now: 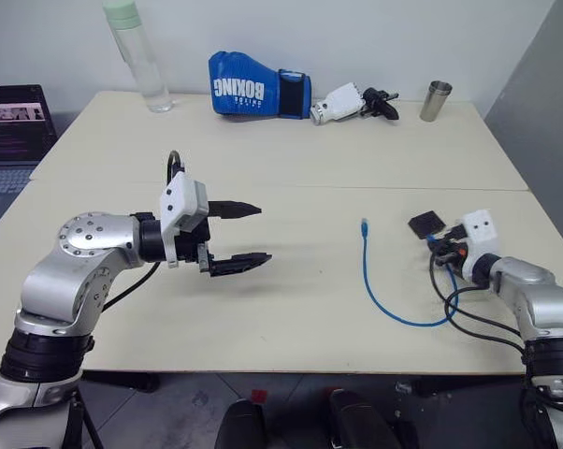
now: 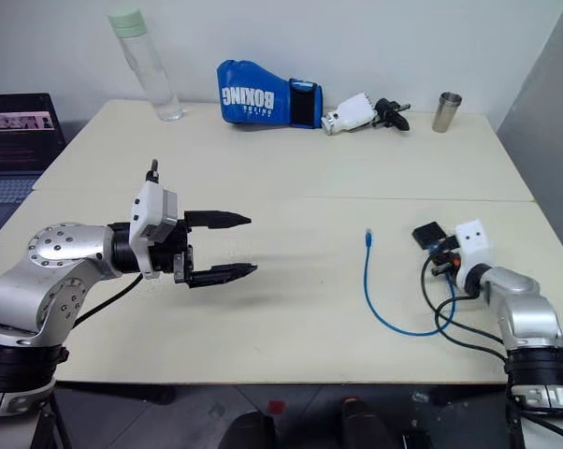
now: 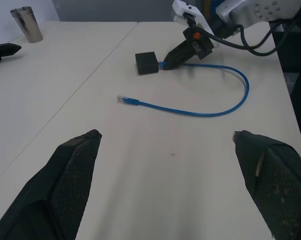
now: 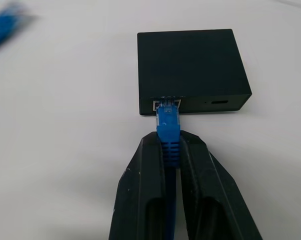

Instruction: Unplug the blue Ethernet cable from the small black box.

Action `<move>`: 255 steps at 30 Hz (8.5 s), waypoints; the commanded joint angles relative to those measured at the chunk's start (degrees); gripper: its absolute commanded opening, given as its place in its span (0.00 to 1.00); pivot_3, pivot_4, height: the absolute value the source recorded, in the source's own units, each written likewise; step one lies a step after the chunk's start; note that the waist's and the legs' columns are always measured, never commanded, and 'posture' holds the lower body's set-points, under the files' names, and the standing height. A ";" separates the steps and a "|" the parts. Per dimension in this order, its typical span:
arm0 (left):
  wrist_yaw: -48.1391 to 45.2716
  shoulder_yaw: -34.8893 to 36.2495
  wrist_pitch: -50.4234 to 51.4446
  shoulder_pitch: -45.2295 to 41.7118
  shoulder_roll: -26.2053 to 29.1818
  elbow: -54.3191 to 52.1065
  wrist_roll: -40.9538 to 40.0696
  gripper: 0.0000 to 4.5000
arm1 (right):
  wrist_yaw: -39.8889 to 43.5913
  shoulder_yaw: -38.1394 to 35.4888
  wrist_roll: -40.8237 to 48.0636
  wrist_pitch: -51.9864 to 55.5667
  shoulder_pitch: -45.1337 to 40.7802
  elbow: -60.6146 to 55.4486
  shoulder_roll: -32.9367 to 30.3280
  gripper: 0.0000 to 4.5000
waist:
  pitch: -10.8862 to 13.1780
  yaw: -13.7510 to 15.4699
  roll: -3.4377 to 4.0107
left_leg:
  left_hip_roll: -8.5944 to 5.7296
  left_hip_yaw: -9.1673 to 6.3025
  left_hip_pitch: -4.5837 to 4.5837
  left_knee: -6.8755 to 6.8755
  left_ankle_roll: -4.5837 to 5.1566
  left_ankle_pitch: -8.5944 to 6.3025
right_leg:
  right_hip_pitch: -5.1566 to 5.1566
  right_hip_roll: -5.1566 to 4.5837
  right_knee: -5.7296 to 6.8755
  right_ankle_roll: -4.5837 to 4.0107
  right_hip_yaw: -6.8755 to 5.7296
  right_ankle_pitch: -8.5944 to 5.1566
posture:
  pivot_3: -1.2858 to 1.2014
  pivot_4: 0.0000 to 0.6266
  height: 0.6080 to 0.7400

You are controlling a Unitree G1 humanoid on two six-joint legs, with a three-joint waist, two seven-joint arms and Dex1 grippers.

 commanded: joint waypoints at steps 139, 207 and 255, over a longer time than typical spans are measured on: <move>-17.28 -8.59 -3.07 -12.73 -6.88 10.64 4.60 0.18 | 30.87 21.79 16.13 26.72 -33.53 -13.82 5.90 0.00 | 0.01 0.21 0.02 | 0.03 -0.09 -0.12 0.06 0.02 -0.01 | -0.11 -0.01 0.05 -0.07 -0.15 -0.01 | 0.52 0.24 1.00; 36.96 8.63 -28.20 -9.48 -19.69 43.35 20.81 0.18 | 18.89 16.42 7.23 20.20 -33.93 -9.30 14.01 1.00 | -0.01 0.29 -0.03 | 0.04 -0.06 -0.15 0.06 0.00 0.00 | -0.13 -0.08 0.04 -0.07 -0.16 0.00 | 0.52 0.24 1.00; 20.43 15.45 -9.54 17.60 3.55 4.07 12.95 0.89 | 24.73 5.42 14.57 14.51 -12.15 -27.36 -1.48 1.00 | -0.01 0.14 -0.04 | 0.04 0.01 -0.04 -0.08 -0.02 -0.01 | -0.04 -0.13 -0.06 -0.04 -0.14 -0.02 | 0.52 0.24 1.00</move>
